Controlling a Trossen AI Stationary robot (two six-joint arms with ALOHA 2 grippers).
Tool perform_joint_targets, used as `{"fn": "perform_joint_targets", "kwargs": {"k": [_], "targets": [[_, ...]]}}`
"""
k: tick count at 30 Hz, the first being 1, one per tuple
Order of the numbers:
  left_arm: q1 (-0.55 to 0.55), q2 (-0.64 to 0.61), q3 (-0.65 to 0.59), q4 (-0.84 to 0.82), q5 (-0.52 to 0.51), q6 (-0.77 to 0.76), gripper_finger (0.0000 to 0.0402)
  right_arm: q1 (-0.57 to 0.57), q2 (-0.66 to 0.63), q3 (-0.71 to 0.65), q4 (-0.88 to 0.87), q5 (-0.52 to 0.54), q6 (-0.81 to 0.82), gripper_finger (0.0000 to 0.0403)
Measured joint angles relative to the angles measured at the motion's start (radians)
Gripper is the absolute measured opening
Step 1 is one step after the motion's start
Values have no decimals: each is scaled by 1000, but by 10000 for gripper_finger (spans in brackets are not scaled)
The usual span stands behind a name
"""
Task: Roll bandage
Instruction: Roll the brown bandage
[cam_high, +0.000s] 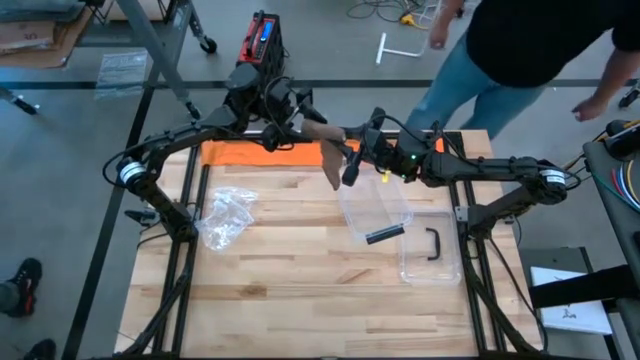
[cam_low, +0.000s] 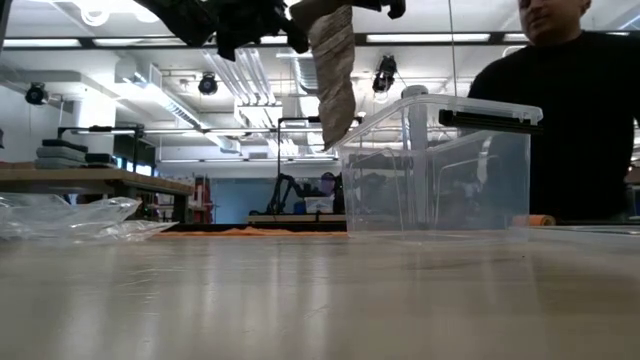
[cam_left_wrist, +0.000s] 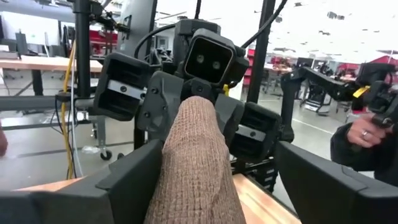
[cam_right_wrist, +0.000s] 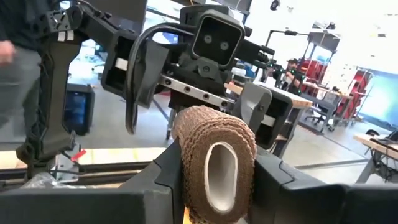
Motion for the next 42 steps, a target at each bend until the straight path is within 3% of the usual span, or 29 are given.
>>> {"fn": "perform_joint_targets", "kwargs": {"k": [12, 17, 28, 35, 42], "targets": [[25, 4, -2, -23, -73, 224, 279, 1, 0, 2, 19, -3, 148, 106], [24, 4, -2, -28, -126, 177, 260, 1, -1, 2, 20, 5, 140, 109], [25, 4, -2, -37, -43, 144, 154, 1, -1, 2, 16, -17, 128, 109], [29, 3, -2, -36, -30, 332, 100, 2, -2, 2, 2, -23, 251, 146], [36, -10, -1, -27, -79, 672, 103, 2, -35, 2, -2, -30, 465, 228]]}}
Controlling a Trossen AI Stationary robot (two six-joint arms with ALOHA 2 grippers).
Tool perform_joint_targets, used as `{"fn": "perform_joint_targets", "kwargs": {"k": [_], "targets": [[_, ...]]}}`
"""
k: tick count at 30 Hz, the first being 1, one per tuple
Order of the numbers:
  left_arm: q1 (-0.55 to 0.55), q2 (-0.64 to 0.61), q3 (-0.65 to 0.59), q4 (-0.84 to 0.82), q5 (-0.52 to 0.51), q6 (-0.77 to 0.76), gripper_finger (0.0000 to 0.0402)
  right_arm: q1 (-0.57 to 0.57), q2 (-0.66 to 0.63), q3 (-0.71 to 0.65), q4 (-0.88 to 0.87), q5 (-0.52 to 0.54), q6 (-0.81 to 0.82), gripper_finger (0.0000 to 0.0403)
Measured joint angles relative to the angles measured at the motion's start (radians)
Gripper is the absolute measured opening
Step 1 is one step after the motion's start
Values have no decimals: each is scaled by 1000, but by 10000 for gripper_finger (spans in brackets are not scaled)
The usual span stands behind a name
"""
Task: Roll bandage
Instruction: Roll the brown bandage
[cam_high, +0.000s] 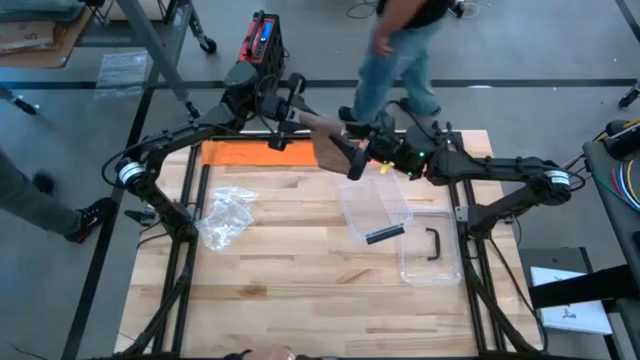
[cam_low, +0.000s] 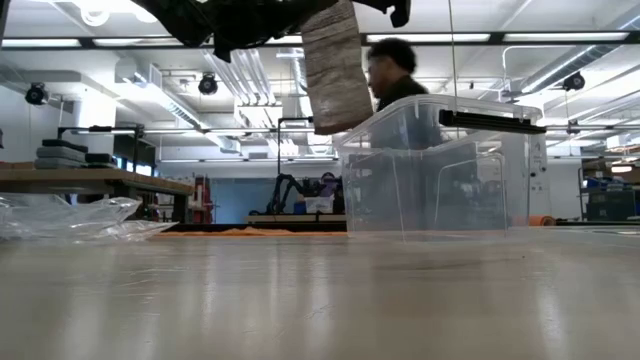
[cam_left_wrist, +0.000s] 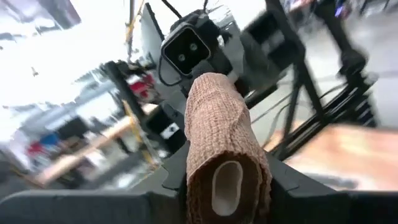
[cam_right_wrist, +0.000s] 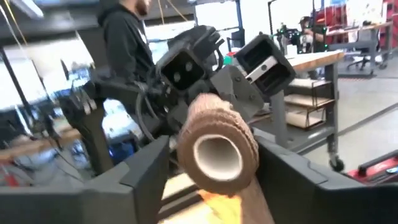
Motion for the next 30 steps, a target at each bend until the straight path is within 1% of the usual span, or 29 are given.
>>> {"fn": "perform_joint_targets", "kwargs": {"k": [6, 11, 14, 18, 22, 27, 30], "targets": [[0, 0, 0, -10, -6, 175, 105, -7, -11, 0, 3, -26, 98, 284], [-9, 0, 0, -12, -27, 282, 98, -41, -2, 0, -40, -24, 160, 306], [-21, 0, 0, -31, -84, 323, 103, -57, 8, -1, -35, -30, 184, 310], [-23, 0, 0, -73, -87, 395, 107, -67, 9, 0, -23, -69, 202, 305], [-24, 1, 0, -104, -88, 444, 100, -70, 9, 8, -42, -72, 202, 301], [-36, 1, 0, -104, -91, 451, 100, -75, 15, 45, -141, -72, 195, 306], [-46, 1, 0, -113, -95, 448, 106, -76, 17, 46, -152, -72, 179, 310]]}}
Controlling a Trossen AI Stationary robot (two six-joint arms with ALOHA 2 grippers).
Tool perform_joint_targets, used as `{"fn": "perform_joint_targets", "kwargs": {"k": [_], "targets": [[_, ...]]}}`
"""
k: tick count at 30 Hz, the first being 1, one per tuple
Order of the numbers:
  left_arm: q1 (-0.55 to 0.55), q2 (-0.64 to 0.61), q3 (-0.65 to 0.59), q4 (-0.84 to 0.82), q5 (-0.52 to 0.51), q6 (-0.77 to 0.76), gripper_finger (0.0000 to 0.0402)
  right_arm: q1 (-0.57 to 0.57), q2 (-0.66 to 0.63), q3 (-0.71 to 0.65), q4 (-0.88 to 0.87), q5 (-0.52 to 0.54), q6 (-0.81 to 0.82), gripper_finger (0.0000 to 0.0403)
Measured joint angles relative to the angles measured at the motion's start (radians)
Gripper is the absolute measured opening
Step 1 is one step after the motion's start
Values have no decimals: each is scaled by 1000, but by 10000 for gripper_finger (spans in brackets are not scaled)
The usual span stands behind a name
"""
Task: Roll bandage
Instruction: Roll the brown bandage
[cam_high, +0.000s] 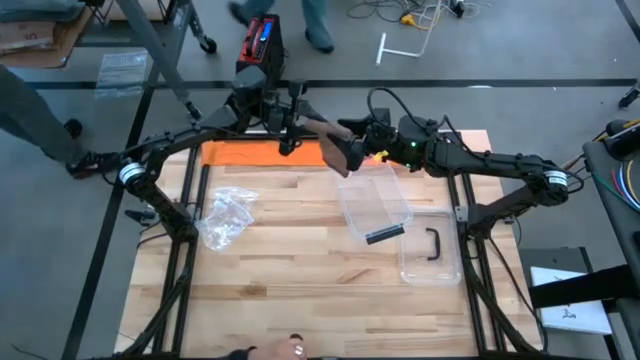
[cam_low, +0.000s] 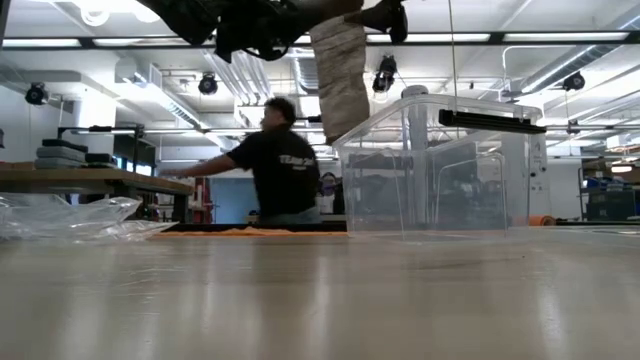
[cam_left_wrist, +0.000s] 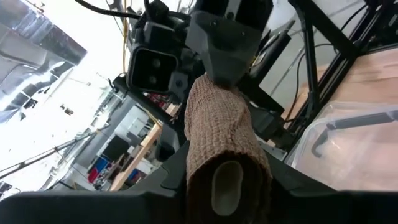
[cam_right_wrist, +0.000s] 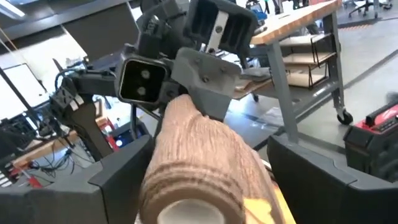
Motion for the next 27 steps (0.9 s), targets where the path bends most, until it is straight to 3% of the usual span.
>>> {"fn": "perform_joint_targets", "kwargs": {"k": [6, 19, 27], "targets": [[-29, 8, -1, -5, -111, 49, 100, -2, 0, 2, -2, -2, 1, 303], [-60, 4, -1, 5, -123, 61, 104, -12, 0, 2, -37, -33, 9, 268], [-68, 6, -1, 2, -127, 44, 117, -11, -1, 2, -32, -34, -23, 201]]}}
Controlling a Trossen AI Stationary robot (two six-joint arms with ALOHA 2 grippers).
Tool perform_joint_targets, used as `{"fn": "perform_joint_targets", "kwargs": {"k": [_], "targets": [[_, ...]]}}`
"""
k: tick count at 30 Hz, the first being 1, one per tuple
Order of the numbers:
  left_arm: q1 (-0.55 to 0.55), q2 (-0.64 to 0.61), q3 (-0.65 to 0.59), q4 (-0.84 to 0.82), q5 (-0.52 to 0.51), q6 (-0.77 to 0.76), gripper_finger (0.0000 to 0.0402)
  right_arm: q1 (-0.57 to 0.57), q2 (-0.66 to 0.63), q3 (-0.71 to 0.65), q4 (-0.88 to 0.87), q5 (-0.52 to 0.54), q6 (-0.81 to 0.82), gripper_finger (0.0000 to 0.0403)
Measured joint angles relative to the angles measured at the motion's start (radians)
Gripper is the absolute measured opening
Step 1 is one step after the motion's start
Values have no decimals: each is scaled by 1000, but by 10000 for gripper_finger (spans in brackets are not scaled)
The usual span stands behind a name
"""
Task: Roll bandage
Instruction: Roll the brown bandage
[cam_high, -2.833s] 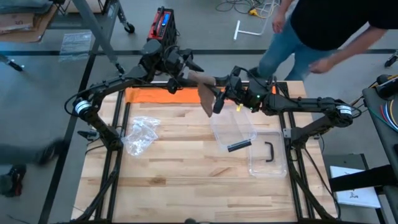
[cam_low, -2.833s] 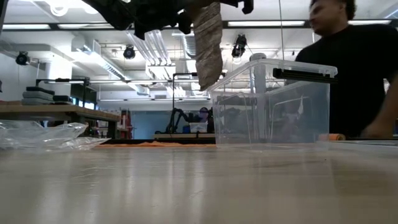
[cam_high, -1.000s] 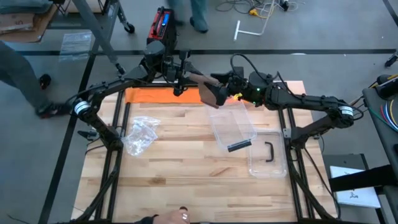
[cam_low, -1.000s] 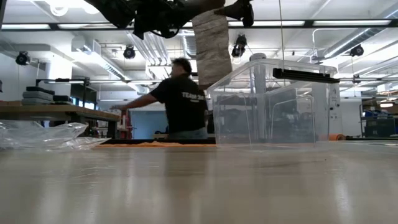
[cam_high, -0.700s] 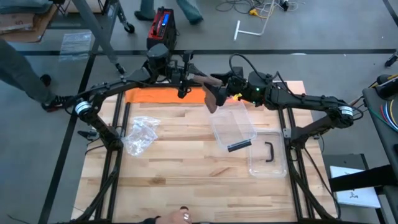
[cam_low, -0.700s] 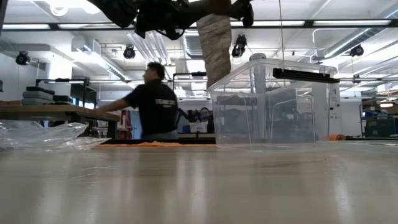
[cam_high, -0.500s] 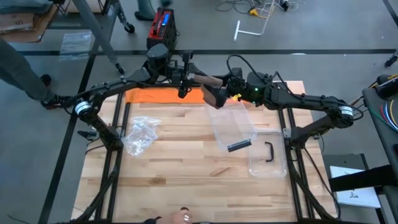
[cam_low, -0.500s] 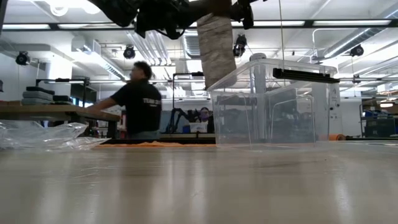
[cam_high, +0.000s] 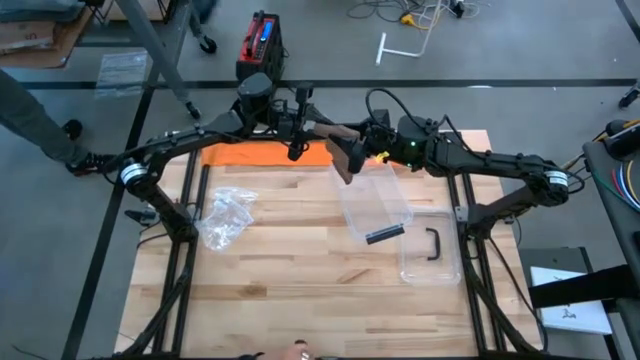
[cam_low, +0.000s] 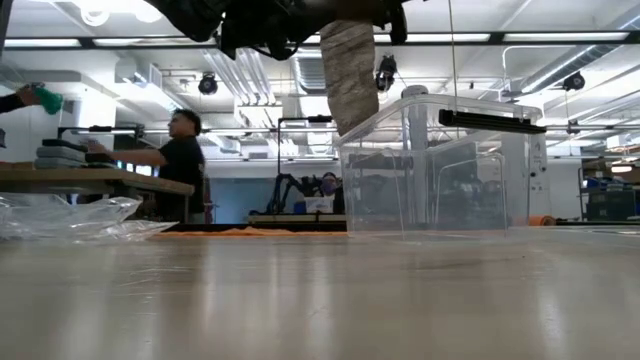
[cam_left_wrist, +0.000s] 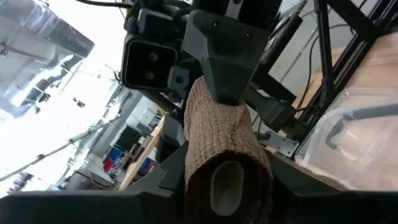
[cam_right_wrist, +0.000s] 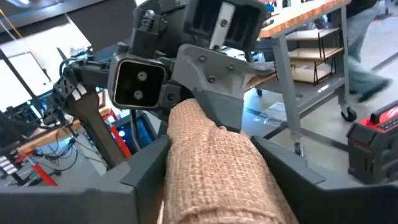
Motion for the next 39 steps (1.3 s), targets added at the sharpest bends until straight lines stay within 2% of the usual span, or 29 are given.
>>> {"fn": "perform_joint_targets", "kwargs": {"k": [5, 8, 11, 14, 21, 26, 31, 39], "targets": [[1, 0, 0, -1, -3, -170, 153, 0, 0, 0, 4, 5, -76, 145], [9, -5, 0, -6, 1, -359, 183, 0, 0, 0, 12, 11, -166, 122], [18, -8, 0, -5, 18, -607, 219, -1, 0, 0, 6, 25, -268, 115], [23, -8, 0, -14, 60, -785, 253, 0, 0, 0, 3, 24, -362, 115], [23, -9, 0, -24, 81, -972, 301, 2, 0, -1, 9, 19, -501, 112], [24, 4, 0, -29, 11, -983, 299, 14, 0, -1, 15, -13, -548, 113], [29, 20, 0, -20, 22, -978, 277, 26, 0, -1, 7, -8, -559, 112], [29, 24, 0, 0, 60, -923, 197, 27, -1, 0, -21, -8, -502, 116]]}}
